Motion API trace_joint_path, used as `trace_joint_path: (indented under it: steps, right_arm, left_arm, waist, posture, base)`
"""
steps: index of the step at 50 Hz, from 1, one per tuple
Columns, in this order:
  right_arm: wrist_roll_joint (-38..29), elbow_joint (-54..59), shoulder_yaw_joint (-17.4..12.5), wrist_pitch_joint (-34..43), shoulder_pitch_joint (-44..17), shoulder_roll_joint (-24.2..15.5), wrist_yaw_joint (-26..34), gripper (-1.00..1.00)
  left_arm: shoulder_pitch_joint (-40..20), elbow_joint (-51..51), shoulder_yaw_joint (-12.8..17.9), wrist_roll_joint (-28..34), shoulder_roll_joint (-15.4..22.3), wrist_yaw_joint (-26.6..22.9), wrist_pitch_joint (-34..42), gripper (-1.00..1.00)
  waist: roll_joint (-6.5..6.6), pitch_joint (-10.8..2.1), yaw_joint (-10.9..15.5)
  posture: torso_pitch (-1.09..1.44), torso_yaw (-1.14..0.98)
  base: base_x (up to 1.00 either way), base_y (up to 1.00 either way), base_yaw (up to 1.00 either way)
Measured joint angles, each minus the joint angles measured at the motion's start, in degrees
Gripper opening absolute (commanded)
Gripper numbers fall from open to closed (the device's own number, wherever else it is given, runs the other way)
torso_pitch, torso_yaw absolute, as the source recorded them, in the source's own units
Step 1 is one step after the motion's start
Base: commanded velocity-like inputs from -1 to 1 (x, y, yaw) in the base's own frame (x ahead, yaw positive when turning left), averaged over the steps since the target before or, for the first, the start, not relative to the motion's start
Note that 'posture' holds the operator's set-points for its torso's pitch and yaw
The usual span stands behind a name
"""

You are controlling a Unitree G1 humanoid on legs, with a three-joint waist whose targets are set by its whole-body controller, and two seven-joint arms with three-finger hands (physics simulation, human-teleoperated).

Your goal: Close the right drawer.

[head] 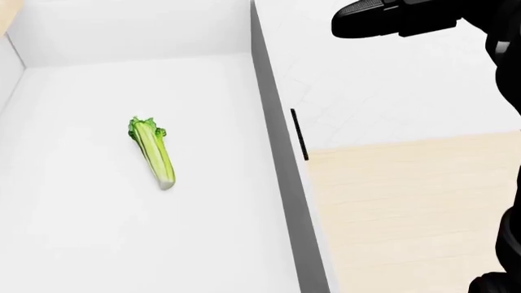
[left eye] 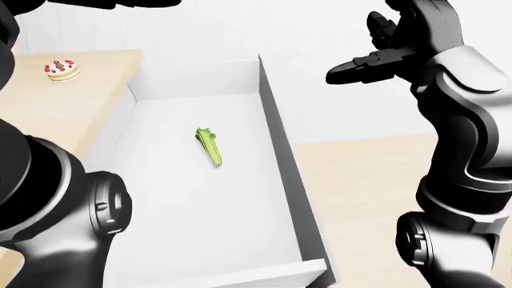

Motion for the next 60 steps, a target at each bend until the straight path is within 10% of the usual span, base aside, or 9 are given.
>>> trace_joint_path:
  steps: [23, 31, 43, 55, 60]
  right_arm:
    - [-0.12, -0.71, -0.12, 0.62, 0.1, 0.1, 0.27, 1.0]
    - [-0.13, -1.14, -0.25, 0.95, 0.13, 0.0, 0.34, 1.0]
    - [-0.61, -0.56, -0.37, 0.95, -0.05, 0.0, 0.23, 1.0]
    - [-0.27, -1.54, -0.14, 1.18, -0.46, 0.11, 0.66, 1.0]
    - [-0.92, -0.76, -0.75, 1.87, 0.32, -0.06, 0.21, 1.0]
  left_arm:
    - [-0.48, 0.28, 0.17, 0.35, 0.42, -0.42, 0.46, 1.0]
    - [-0.73, -0.28, 0.31, 0.4, 0.57, -0.57, 0.55, 1.0]
    - [-1.0, -0.13, -0.32, 0.2, 0.38, -0.92, 0.69, 1.0]
    - [-1.81, -0.25, 0.04, 0.82, 0.75, -0.75, 0.9, 1.0]
    - [-1.09, -0.02, -0.86, 0.2, 0.13, -1.28, 1.29, 1.0]
  waist:
    - [-0.22, 0.09, -0.26]
    - [1.08, -2.19, -0.1]
    - [2.15, -1.53, -0.98]
    - [-2.07, -1.64, -0.57]
    - [-1.88, -2.24, -0.53]
  posture:
    - [0.0, 0.0]
    - [0.0, 0.0]
    - [0.0, 0.0]
    - [0.0, 0.0]
    - [0.0, 0.0]
  base:
    - [0.0, 0.04, 0.0]
    - [0.0, 0.1, 0.0]
    - [0.0, 0.19, 0.0]
    - [0.0, 0.22, 0.0]
    - [0.0, 0.23, 0.0]
